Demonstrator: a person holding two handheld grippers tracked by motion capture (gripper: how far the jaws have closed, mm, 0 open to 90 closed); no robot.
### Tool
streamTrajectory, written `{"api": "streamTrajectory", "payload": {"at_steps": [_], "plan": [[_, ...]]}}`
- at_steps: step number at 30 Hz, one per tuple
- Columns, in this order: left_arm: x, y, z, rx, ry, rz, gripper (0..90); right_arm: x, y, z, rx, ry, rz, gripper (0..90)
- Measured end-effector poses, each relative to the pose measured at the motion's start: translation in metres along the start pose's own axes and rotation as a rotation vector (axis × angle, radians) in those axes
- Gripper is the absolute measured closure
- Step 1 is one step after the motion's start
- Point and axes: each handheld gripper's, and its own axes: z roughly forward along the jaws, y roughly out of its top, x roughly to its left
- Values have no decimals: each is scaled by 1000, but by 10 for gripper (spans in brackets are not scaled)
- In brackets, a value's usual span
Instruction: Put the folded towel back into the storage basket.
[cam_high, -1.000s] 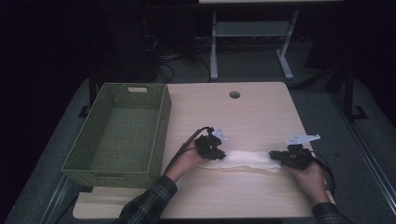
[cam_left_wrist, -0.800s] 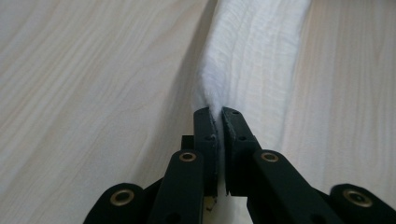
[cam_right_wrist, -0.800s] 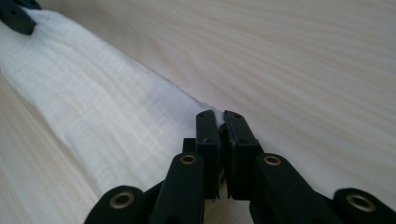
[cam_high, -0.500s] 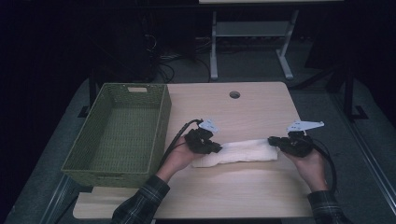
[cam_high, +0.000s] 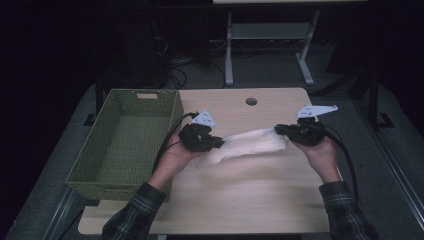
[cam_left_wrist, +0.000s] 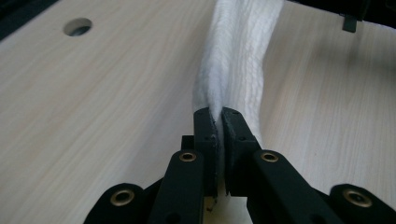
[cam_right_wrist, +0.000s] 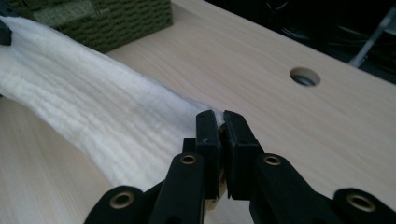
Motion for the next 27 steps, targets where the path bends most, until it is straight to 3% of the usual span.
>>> {"api": "streamTrajectory", "payload": {"at_steps": [1,8,15,27], "plan": [[0,0,0,0,0,0,854,1,5,2,-4,5,-8,857],[11,-1,-42,-25,54,-3,854,14,41,15,-16,24,-63,857],[19,-4,-68,-37,90,-8,854,23,68,26,-32,52,-84,857],[36,-34,-123,-39,179,-48,854,54,121,69,-40,118,-148,857]]}}
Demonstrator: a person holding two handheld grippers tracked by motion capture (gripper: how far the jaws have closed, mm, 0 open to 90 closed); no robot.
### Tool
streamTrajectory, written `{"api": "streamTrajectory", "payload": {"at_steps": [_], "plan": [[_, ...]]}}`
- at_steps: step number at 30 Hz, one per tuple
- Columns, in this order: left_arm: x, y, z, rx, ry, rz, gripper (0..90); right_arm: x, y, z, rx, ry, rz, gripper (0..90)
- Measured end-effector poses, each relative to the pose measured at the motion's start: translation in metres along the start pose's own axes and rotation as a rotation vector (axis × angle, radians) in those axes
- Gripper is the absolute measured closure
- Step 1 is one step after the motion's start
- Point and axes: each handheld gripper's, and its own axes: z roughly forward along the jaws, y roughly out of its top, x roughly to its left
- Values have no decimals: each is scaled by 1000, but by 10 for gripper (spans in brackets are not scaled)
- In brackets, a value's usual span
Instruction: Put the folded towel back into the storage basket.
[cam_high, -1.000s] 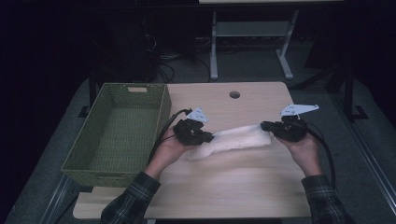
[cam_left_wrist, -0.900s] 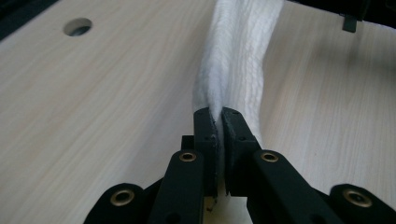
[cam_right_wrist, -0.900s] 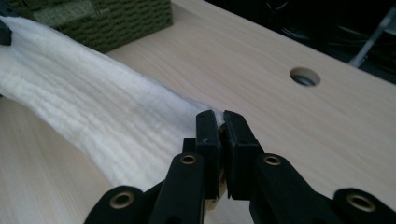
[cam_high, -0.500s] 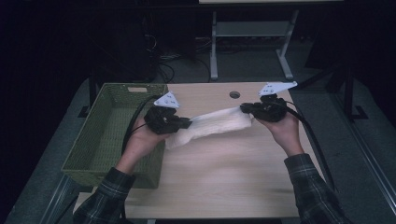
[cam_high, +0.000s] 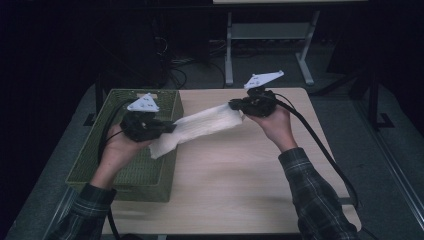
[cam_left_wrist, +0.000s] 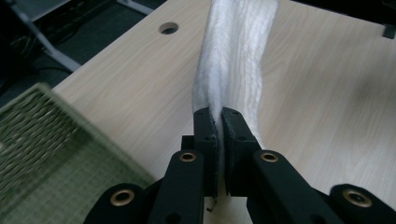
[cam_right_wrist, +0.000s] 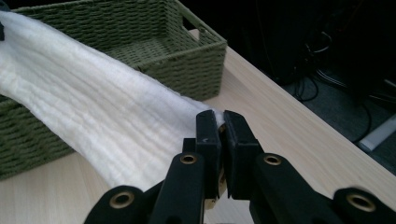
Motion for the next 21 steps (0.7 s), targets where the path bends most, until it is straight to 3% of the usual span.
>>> {"api": "streamTrajectory", "payload": {"at_steps": [9,21], "plan": [[24,-34,-32,1,52,-42,855,20,31,45,18,54,-47,857],[51,-84,-63,28,112,-131,855,47,65,112,42,130,-103,857]]}}
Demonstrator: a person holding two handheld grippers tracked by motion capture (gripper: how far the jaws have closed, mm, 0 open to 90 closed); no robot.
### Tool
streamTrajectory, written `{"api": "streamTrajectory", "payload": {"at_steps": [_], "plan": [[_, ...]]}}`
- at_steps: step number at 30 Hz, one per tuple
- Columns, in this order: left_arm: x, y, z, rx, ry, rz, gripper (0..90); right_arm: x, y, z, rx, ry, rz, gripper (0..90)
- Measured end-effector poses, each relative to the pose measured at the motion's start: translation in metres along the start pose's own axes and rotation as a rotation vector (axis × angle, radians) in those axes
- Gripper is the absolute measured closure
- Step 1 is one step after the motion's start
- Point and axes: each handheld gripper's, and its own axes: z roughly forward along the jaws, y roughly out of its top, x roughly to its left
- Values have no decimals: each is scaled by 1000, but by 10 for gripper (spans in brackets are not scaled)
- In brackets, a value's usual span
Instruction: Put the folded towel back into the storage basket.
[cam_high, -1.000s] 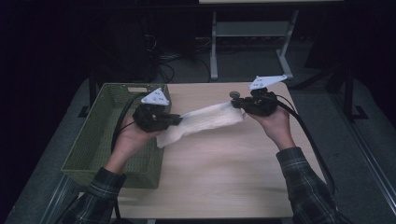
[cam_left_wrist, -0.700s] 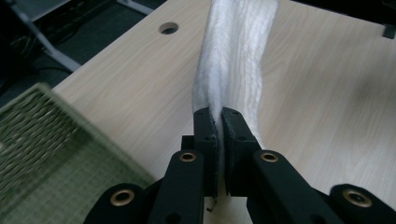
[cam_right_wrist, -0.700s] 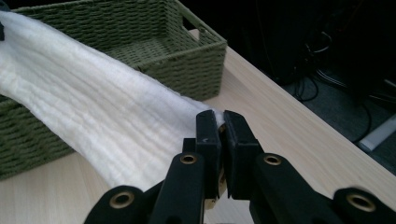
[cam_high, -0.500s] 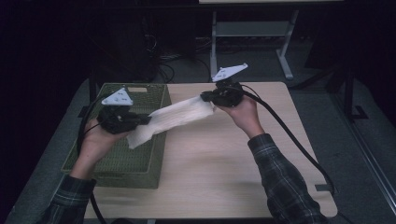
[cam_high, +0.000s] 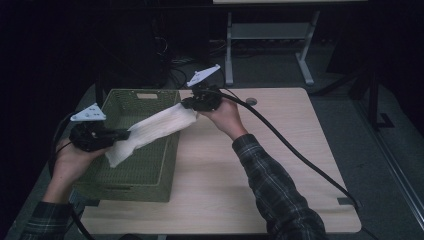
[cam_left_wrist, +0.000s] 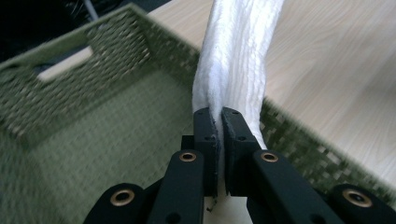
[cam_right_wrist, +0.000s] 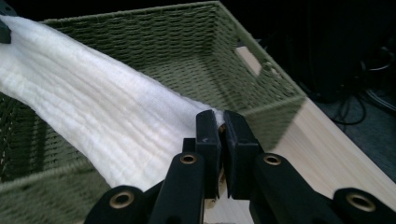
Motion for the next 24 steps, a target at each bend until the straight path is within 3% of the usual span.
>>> {"api": "streamTrajectory", "payload": {"at_steps": [13,19,24], "plan": [[27,-48,-13,35,38,-75,854,18,33,59,39,57,-56,857],[37,-68,-1,68,25,-113,854,22,34,87,78,75,-64,857],[42,-77,6,82,22,-130,853,22,29,102,103,87,-49,857]]}}
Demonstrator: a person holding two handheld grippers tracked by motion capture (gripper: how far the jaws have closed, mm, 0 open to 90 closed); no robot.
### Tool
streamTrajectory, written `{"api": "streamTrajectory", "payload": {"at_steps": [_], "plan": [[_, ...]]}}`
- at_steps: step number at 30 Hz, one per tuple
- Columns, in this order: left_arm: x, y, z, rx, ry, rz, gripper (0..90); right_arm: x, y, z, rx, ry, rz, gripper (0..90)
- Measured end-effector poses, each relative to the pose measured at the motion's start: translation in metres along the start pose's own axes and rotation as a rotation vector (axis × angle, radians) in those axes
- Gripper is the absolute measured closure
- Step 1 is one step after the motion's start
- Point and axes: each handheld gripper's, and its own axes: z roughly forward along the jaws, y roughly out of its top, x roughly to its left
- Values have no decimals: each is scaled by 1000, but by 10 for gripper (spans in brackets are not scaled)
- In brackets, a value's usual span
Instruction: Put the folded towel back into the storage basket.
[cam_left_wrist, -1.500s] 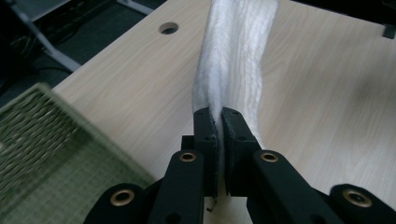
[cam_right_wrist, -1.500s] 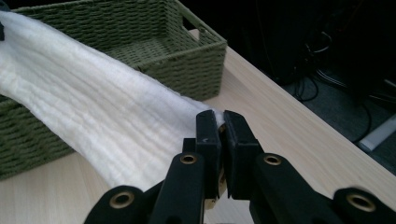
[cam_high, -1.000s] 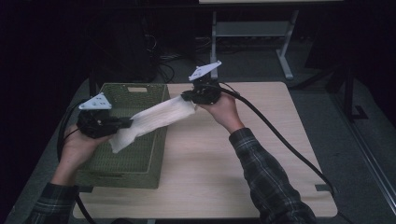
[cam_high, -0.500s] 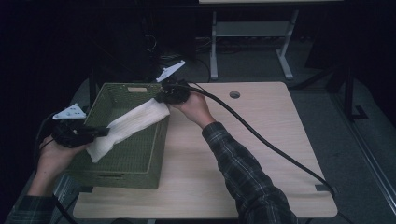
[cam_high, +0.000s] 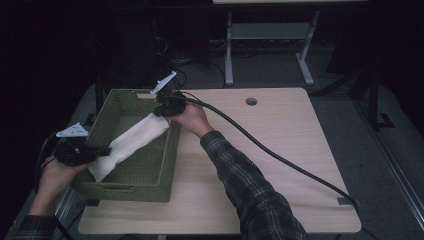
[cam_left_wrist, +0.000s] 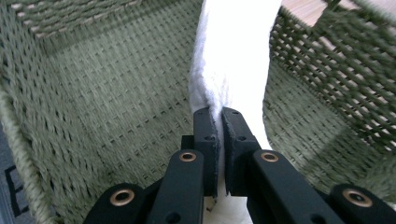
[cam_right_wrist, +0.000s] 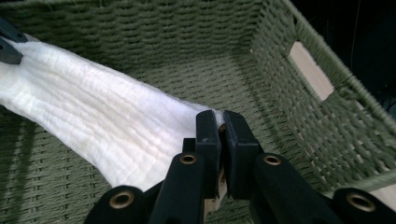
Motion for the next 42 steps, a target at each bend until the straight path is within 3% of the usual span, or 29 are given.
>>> {"api": "streamTrajectory", "payload": {"at_steps": [1,2,6,10,14,22,27,29,31,32,35,42], "plan": [[2,-3,3,3,3,-7,852,-1,-1,3,6,-1,-19,857],[4,-4,4,5,3,-13,852,0,-1,4,11,4,-2,857],[5,-7,6,17,6,-20,844,0,-4,11,22,7,-17,857],[5,-7,6,18,13,-25,830,1,-5,14,26,16,-3,857],[6,-7,5,5,56,-30,668,-1,-8,22,37,16,-12,857],[4,-5,2,-33,71,-42,524,-10,-11,31,55,-5,13,857],[3,-3,1,-50,64,-39,488,-20,-4,34,46,-30,40,853],[1,-2,1,-55,60,-47,481,-23,-3,35,39,-60,79,804],[-1,0,2,-59,53,-40,477,-27,-4,34,28,-95,102,623],[-2,2,2,-62,53,-43,470,-28,-4,33,25,-103,121,587],[-6,6,2,-79,49,-38,455,-30,-5,26,19,-117,131,514],[-18,24,5,-112,34,-34,429,-29,-10,1,-13,-117,151,446]]}}
